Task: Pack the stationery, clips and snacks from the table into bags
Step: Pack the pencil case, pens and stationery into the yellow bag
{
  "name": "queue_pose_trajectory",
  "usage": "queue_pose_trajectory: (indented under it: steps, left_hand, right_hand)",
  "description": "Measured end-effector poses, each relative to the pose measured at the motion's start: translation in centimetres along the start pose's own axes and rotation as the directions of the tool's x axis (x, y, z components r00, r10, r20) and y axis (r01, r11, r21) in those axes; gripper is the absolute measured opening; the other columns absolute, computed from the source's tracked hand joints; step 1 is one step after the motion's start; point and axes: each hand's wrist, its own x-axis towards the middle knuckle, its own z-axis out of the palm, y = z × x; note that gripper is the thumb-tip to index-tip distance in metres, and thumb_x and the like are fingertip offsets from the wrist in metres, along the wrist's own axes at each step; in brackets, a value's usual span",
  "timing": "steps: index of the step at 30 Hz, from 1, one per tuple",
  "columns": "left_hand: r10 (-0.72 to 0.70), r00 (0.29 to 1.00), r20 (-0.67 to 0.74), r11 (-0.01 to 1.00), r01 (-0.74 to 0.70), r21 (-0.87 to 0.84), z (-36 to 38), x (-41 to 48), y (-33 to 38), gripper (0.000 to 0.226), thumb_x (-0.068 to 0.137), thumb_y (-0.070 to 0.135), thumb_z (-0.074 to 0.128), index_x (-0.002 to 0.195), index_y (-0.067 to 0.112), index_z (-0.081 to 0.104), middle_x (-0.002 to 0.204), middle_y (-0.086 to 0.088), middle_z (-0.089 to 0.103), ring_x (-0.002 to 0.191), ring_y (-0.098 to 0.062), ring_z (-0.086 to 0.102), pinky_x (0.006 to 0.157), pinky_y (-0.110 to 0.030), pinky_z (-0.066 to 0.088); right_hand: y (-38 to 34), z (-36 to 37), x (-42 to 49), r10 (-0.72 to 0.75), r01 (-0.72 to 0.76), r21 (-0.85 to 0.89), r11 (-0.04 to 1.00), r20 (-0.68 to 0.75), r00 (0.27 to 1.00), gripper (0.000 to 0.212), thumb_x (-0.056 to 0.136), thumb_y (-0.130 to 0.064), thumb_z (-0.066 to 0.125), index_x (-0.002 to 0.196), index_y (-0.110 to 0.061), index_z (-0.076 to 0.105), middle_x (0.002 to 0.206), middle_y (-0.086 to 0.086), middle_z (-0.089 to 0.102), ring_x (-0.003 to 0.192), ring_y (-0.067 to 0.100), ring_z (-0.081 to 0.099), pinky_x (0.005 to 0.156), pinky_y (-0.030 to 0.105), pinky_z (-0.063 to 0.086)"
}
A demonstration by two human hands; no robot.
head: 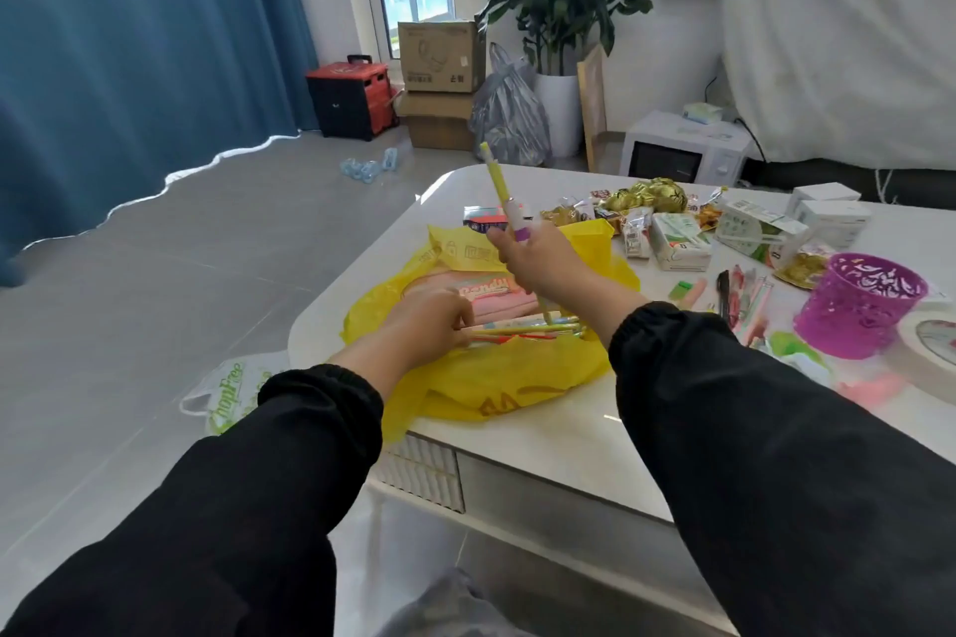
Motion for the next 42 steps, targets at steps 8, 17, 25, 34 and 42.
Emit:
queue_pose_trajectory:
  steps: [8,17,25,34,42]
  left_hand:
    - [-0.023,0.998,0.06,0.991,0.015,0.13,-1.6,-2.1,-1.5,0.019,0.087,0.032,0.063,0.1,0.02,0.071,0.103,0.002,0.067,0.095,-0.019,0.058,0.074,-0.029,0.045]
    - [-0.023,0.988,-0.151,0.981,0.051,0.186,-2.4,-3.1,-0.9,0.031,0.095,0.04,0.045,0.093,0.018,0.066,0.095,0.002,0.065,0.087,-0.02,0.058,0.07,-0.03,0.047]
    - [-0.092,0.973,-0.213,0.978,0.129,0.167,-2.4,-2.2,1.7,0.055,0.092,0.044,0.045,0.141,0.019,0.037,0.145,-0.007,0.037,0.131,-0.027,0.035,0.102,-0.042,0.035]
    - [0.114,0.983,-0.142,0.992,-0.105,0.073,0.7,0.6,11.6,0.055,0.095,0.043,0.042,0.144,0.02,0.033,0.155,-0.006,0.024,0.145,-0.025,0.012,0.117,-0.045,0.016]
    - [0.333,0.942,-0.042,0.929,-0.32,0.183,5.4,0.8,20.4,0.054,0.097,0.038,0.037,0.147,0.019,0.026,0.159,-0.006,0.008,0.147,-0.023,-0.007,0.117,-0.045,-0.001]
  right_hand:
    - [4.0,1.5,0.6,0.077,0.159,-0.667,0.728,0.31,0.948,0.013,0.094,-0.02,0.053,0.083,-0.013,0.051,0.081,0.004,0.052,0.077,0.025,0.051,0.051,0.025,0.031]
    - [4.4,1.8,0.8,-0.008,0.363,-0.768,0.527,0.423,0.906,0.021,0.091,-0.032,0.06,0.105,-0.017,0.055,0.107,0.003,0.057,0.093,0.023,0.054,0.061,0.028,0.039]
    - [4.5,-1.7,-1.9,-0.036,0.249,-0.774,0.583,0.282,0.959,0.052,0.095,-0.046,0.047,0.138,-0.018,0.042,0.135,0.006,0.047,0.123,0.026,0.043,0.095,0.037,0.042]
    - [9.8,-8.6,-10.2,0.014,-0.097,-0.694,0.714,-0.124,0.992,0.055,0.096,-0.042,0.046,0.141,-0.012,0.038,0.147,0.013,0.035,0.137,0.03,0.027,0.116,0.045,0.014]
    - [14.2,-12.5,-14.1,0.229,-0.427,-0.546,0.72,-0.394,0.89,0.055,0.088,-0.027,0.056,0.137,-0.008,0.043,0.139,0.013,0.044,0.129,0.03,0.036,0.108,0.041,0.029]
